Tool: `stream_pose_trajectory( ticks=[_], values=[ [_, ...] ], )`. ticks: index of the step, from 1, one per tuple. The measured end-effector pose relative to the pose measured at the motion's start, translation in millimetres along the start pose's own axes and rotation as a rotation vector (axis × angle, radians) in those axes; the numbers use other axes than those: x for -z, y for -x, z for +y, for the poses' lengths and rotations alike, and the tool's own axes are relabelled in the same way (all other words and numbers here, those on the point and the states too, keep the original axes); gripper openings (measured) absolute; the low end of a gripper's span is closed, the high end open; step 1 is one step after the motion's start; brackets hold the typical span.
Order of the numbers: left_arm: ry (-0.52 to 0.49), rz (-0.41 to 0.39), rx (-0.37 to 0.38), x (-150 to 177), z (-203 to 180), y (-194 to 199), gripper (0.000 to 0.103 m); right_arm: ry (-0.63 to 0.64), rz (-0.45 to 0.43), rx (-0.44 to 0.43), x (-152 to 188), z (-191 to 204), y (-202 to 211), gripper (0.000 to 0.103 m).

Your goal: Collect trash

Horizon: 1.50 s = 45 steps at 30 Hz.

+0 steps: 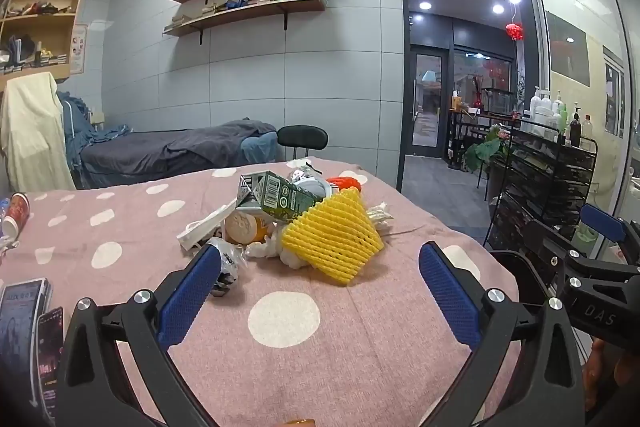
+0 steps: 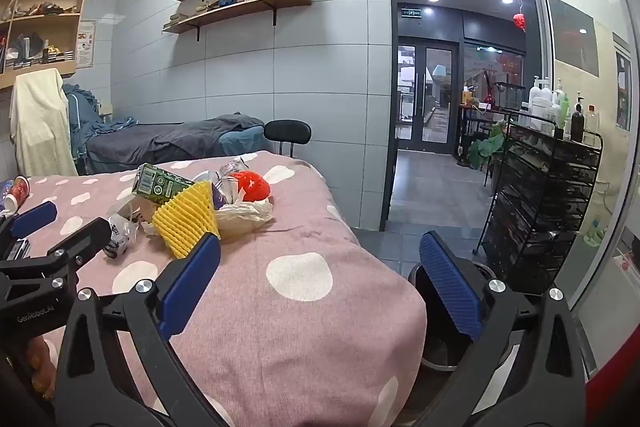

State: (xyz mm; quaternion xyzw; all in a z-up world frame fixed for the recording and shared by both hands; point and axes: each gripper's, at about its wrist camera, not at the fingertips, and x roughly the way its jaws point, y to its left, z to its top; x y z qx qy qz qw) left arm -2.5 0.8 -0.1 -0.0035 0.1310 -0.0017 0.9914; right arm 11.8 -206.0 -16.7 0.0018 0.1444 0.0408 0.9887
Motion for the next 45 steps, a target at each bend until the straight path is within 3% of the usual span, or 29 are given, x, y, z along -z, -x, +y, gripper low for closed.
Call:
stream_pose_trajectory(
  ticks=[10, 45],
  values=[
    [-0.017, 0.051, 0.002, -5, -3, -4, 0.098, -0.021, 0.023, -0.004, 3, -8, 0, 0.098],
    [0.0, 0.063, 0.006, 6, -2, -8, 0.097, -0.036, 0.037, -0.004, 8, -8, -5, 0.098]
  ],
)
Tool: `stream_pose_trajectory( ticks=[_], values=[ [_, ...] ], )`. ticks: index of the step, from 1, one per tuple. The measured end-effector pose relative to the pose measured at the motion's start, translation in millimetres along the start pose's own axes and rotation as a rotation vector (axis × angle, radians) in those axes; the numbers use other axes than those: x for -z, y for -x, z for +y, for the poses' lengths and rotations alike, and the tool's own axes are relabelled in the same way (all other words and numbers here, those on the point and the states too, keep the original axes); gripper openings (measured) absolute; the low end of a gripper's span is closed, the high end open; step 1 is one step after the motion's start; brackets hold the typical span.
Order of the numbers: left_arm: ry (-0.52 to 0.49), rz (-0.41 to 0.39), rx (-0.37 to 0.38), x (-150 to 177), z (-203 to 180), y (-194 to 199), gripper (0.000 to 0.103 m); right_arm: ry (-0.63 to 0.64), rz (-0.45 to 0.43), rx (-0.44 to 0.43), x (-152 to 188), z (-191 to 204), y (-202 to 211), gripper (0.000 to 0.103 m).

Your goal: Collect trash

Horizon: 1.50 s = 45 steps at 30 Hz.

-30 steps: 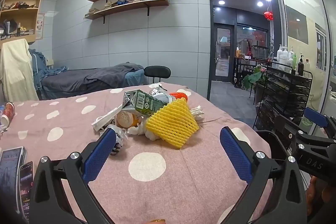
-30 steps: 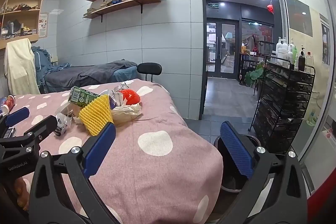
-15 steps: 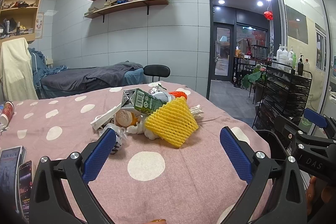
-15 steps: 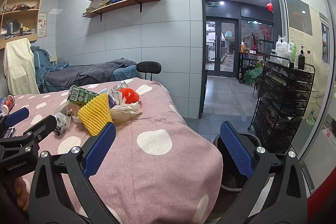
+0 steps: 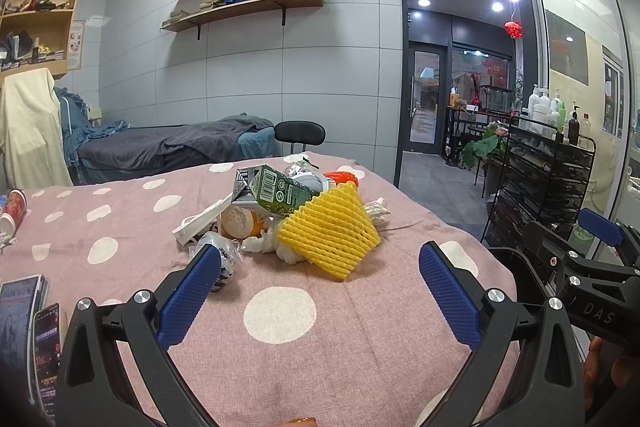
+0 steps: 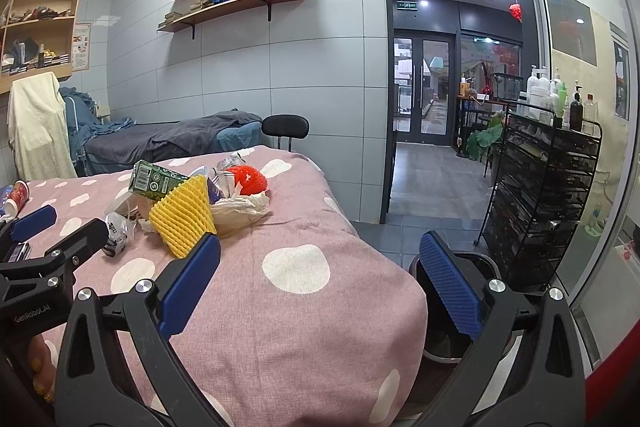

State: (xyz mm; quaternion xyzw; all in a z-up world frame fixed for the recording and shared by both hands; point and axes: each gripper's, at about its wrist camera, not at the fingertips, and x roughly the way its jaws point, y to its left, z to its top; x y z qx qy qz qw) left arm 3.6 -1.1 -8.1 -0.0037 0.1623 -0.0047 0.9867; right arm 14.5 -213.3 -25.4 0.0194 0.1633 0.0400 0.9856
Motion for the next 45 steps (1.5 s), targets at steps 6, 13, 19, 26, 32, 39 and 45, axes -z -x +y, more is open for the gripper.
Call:
stream_pose_trajectory(
  ticks=[6, 13, 19, 26, 32, 39, 45],
  values=[
    [0.001, 0.007, 0.002, 1.1, -0.1, -1.0, 0.098, 0.0, 0.004, -0.001, 0.3, 0.4, -1.3, 0.098],
    [0.0, 0.009, 0.003, 5.6, -1.7, -0.5, 0.098, 0.0, 0.005, -0.004, 0.8, 0.3, -1.8, 0.098],
    [0.002, 0.01, 0.002, 5.3, -1.0, -0.7, 0.097, 0.0, 0.008, -0.006, 2.1, 1.5, -3.2, 0.098],
    [0.0, 0.009, 0.001, 1.4, 0.0, -1.7, 0.097, 0.0, 0.012, -0.008, 2.8, 2.3, -6.1, 0.098],
    [-0.001, 0.011, 0.003, 3.3, -0.3, -1.3, 0.097, 0.001, 0.012, -0.008, 2.4, 2.2, -5.8, 0.098],
    [0.001, 0.011, 0.002, 1.3, 0.2, -1.9, 0.098, 0.0, 0.016, -0.012, 2.2, 4.7, -7.5, 0.098],
    [0.003, 0.016, 0.003, 2.4, 0.6, -4.5, 0.097, 0.001, 0.019, -0.014, 1.3, 6.2, -10.0, 0.098]
  ],
)
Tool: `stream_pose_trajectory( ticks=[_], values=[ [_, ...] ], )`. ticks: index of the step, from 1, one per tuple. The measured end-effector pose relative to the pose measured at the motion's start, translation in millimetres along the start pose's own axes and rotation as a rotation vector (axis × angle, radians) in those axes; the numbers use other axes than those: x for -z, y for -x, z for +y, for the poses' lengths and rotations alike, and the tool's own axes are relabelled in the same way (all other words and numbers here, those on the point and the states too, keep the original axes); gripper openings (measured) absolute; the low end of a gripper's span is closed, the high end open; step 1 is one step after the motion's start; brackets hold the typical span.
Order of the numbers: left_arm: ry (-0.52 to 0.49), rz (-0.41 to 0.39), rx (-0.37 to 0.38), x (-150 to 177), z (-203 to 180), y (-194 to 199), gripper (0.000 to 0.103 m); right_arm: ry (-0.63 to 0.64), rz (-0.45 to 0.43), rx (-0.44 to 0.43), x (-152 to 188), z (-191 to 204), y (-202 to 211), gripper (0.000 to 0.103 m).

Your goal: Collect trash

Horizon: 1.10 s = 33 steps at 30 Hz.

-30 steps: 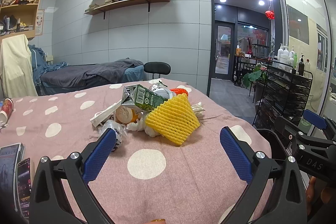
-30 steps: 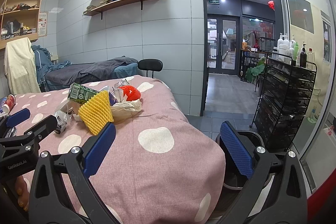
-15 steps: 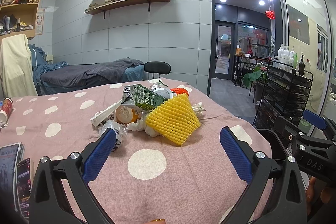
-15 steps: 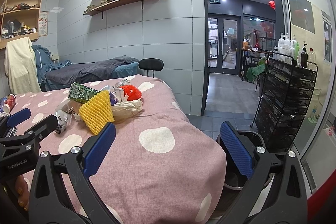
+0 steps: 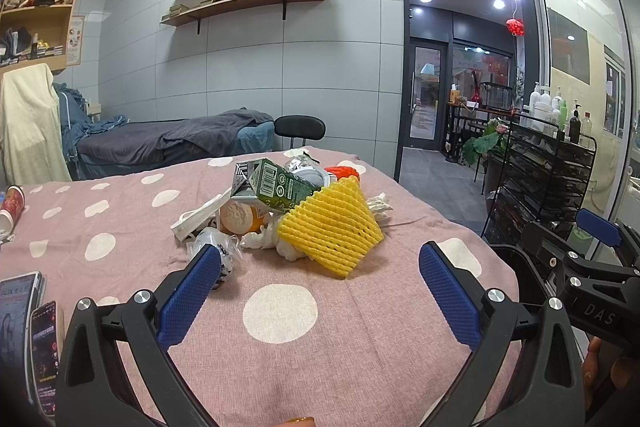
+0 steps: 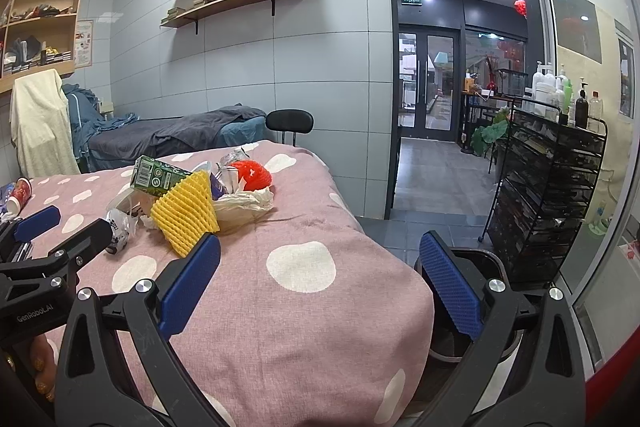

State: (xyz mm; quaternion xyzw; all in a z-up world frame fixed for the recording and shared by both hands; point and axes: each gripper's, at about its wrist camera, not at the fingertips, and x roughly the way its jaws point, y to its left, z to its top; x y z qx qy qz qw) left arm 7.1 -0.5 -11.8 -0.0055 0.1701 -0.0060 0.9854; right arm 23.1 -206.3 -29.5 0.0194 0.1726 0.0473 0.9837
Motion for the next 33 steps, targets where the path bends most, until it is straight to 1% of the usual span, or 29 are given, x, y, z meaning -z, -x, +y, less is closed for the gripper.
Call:
stream_pose_trajectory(
  ticks=[8, 13, 17, 21, 24, 26, 28, 31, 33],
  values=[
    [0.0, 0.002, 0.0, -1, 1, -1, 0.097, 0.0, 0.008, -0.006, 0, -1, -1, 0.098],
    [0.009, 0.02, -0.005, 2, 3, -6, 0.097, 0.009, 0.02, -0.014, 0, 1, -5, 0.098],
    [0.021, 0.048, -0.018, 3, 10, -11, 0.097, 0.024, 0.06, -0.031, 0, 3, -16, 0.098],
    [0.051, 0.1, -0.041, 4, 27, -18, 0.097, 0.047, 0.12, -0.073, -2, 8, -34, 0.098],
    [0.073, 0.162, -0.057, 7, 44, -26, 0.097, 0.08, 0.188, -0.134, -5, 18, -51, 0.098],
    [0.086, 0.217, -0.073, 8, 57, -33, 0.097, 0.092, 0.243, -0.206, -7, 26, -65, 0.098],
    [0.102, 0.266, -0.067, 7, 69, -41, 0.097, 0.103, 0.312, -0.279, -9, 38, -83, 0.098],
    [0.11, 0.326, -0.072, 2, 84, -51, 0.097, 0.113, 0.404, -0.35, -12, 54, -110, 0.098],
    [0.121, 0.365, -0.065, -2, 93, -60, 0.097, 0.127, 0.431, -0.406, -17, 65, -122, 0.098]
  ],
)
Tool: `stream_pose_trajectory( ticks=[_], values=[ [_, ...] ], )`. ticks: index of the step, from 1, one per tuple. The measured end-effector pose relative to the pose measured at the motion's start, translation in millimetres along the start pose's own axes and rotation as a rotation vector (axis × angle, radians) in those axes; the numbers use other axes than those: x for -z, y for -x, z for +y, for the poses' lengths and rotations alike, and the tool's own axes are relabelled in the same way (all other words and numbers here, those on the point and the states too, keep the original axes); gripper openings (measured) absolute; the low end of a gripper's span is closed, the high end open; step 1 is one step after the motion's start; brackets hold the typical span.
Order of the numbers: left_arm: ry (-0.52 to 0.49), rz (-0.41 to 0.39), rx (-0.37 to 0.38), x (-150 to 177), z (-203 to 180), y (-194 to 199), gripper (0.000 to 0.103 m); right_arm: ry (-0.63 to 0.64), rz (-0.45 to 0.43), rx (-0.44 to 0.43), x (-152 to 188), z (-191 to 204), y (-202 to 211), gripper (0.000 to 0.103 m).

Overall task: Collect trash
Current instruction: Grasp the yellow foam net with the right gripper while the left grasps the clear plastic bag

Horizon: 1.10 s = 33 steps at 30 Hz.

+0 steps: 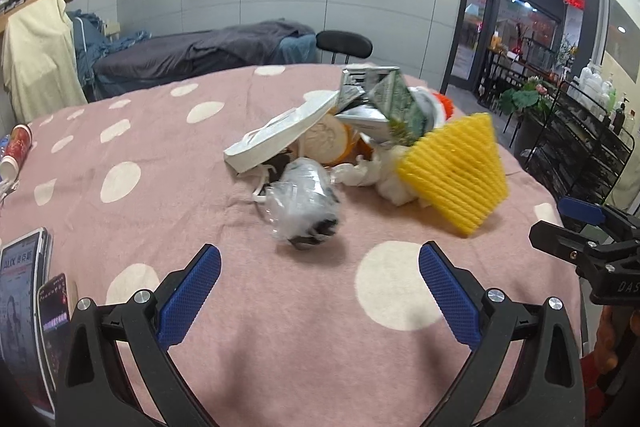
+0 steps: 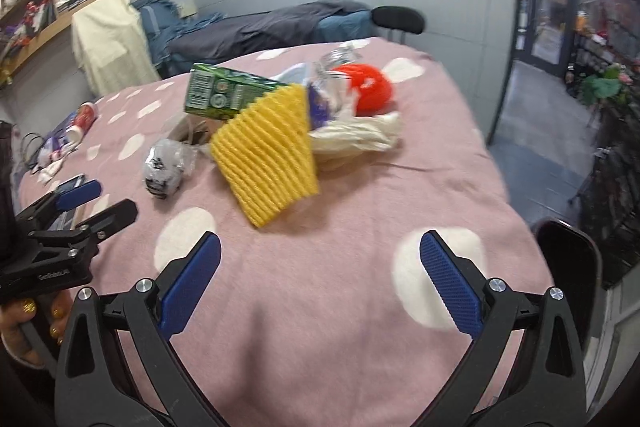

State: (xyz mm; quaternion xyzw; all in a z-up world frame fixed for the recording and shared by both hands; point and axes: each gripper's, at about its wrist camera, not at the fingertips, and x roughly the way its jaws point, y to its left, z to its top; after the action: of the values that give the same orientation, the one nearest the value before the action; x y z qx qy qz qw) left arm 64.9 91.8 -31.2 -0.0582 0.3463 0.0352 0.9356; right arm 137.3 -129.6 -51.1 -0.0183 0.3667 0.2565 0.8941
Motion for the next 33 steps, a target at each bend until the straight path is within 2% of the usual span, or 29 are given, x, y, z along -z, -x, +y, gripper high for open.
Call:
stream_pose_trajectory(
  ticks=[7, 12, 13, 14, 15, 17, 19, 20, 24, 33],
  values=[
    [0.052, 0.102, 0.076, -17, 15, -22, 0.097, 0.083, 0.059, -0.019, -31, 17, -35, 0.097],
    [0.065, 0.119, 0.096, -28, 17, -30, 0.097, 0.062, 0.107, -0.053, -45, 13, -54, 0.087],
    [0.073, 0.118, 0.1, -29, 17, -32, 0.097, 0.06, 0.113, -0.051, -46, 13, -57, 0.078],
    [0.084, 0.122, 0.108, -31, 18, -35, 0.096, 0.058, 0.125, -0.053, -46, 13, -61, 0.063],
    [0.1, 0.13, 0.126, -32, 19, -37, 0.093, 0.053, 0.133, -0.059, -46, 12, -63, 0.055],
    [0.127, 0.146, 0.144, -32, 19, -42, 0.079, 0.022, 0.149, -0.085, -43, 9, -67, 0.031],
    [0.178, 0.171, 0.171, -27, 23, -46, 0.055, -0.006, 0.159, -0.121, -39, 6, -67, 0.017],
    [0.198, 0.175, 0.187, -25, 24, -45, 0.05, -0.007, 0.156, -0.127, -37, 7, -66, 0.016],
    [0.21, 0.141, 0.209, -19, 23, -34, 0.045, -0.009, 0.108, -0.127, -31, 8, -53, 0.012],
    [0.196, 0.094, 0.267, -8, 3, -6, 0.045, -0.039, 0.024, -0.134, -18, 2, -25, 0.011]
  ],
)
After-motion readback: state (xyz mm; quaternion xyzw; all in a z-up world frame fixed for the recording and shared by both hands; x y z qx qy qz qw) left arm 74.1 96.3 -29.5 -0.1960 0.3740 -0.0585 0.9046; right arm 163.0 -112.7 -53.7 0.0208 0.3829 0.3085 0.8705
